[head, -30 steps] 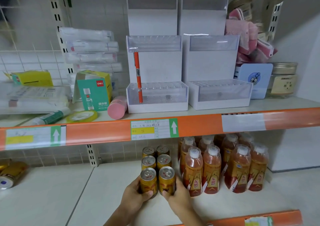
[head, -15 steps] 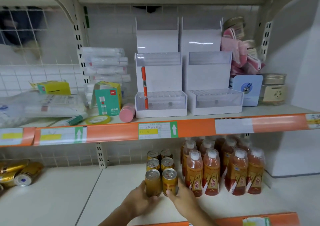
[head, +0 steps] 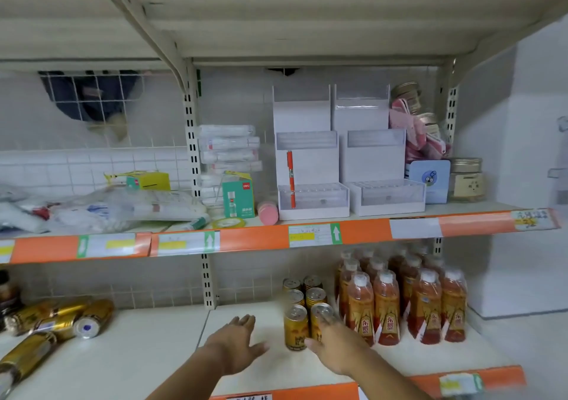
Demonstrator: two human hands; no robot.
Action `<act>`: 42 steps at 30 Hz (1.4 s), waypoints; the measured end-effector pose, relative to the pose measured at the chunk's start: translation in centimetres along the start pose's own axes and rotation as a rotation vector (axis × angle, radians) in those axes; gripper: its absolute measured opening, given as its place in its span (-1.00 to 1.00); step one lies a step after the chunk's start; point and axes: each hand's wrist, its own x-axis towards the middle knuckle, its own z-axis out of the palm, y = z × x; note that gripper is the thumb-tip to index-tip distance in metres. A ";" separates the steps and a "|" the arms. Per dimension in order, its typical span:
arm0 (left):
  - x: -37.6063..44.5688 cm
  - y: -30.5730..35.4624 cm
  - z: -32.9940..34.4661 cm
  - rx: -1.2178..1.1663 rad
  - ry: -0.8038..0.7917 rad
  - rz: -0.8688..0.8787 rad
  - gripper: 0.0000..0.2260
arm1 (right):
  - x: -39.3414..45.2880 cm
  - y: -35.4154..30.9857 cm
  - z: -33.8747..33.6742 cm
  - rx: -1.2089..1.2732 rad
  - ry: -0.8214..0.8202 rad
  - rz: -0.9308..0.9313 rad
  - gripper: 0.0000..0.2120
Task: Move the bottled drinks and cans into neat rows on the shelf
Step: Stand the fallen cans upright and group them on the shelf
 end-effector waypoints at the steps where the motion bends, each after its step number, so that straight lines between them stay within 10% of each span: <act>1: -0.6 -0.6 -0.4 0.004 0.003 0.001 -0.19 | -0.1 -0.6 -0.1 -0.016 0.001 0.000 -0.26; 42: -25.2 -27.8 -2.2 -0.101 0.149 -0.548 -0.16 | 1.5 -30.7 7.7 -0.091 -0.120 -0.491 -0.33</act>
